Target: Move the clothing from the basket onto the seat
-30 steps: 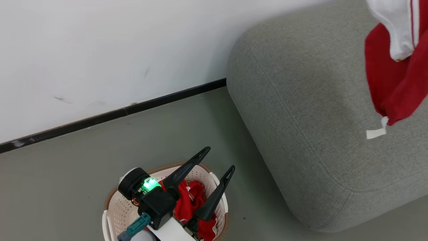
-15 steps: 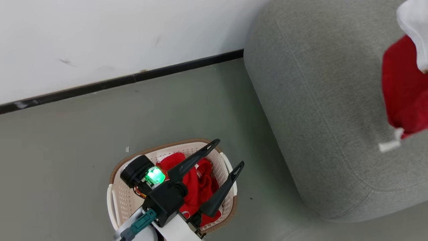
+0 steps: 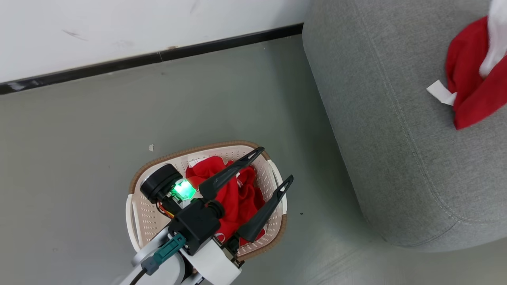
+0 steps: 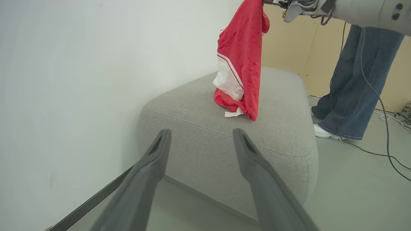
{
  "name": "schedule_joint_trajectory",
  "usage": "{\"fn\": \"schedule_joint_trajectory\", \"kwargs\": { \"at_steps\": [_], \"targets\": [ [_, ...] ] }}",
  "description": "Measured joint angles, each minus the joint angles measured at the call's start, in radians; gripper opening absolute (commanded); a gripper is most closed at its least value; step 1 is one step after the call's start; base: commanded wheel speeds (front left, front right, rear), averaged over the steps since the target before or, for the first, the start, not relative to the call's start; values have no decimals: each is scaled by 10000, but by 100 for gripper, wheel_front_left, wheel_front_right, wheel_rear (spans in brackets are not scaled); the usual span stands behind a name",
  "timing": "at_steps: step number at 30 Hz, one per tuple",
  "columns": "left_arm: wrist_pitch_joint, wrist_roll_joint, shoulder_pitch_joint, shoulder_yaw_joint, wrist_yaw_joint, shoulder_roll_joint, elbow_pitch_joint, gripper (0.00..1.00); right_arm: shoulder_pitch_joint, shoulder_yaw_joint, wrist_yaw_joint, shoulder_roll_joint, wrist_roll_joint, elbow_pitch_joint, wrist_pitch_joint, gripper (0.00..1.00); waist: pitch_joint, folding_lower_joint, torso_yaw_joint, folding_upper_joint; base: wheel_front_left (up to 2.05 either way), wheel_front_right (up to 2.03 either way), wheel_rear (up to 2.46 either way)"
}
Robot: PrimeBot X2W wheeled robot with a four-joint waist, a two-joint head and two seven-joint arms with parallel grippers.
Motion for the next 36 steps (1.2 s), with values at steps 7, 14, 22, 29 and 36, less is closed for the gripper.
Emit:
{"fn": "schedule_joint_trajectory", "kwargs": {
  "at_steps": [7, 14, 22, 29, 36],
  "targets": [
    [121, 77, -227, 6, -2, 174, -21, 100, 1203, -159, 0, 660, 31, 727, -535, 0, 473, 0, 33, 0, 0, 0, 0],
    [121, 86, -475, 77, -13, 276, -56, 100, 1587, -61, 0, 882, 117, 915, -1020, 0, 845, 0, 8, 0, 0, 0, 0],
    [111, 86, -595, 169, -13, 376, -56, 100, 2011, 186, 0, 1057, 35, 1223, -1400, 0, 1089, 0, -111, 0, 0, 0, 0],
    [56, 86, -639, 245, -13, 474, -23, 100, 2262, 451, 0, 1239, -176, 1392, -1795, 47, 1191, 0, -300, 0, 0, 0, 0],
    [-69, 84, -678, 301, -15, 497, 123, 100, 2580, 775, 0, 1436, -324, 1522, -1885, 100, 1106, 1, -484, 0, 0, 0, 0]
  ]
}}
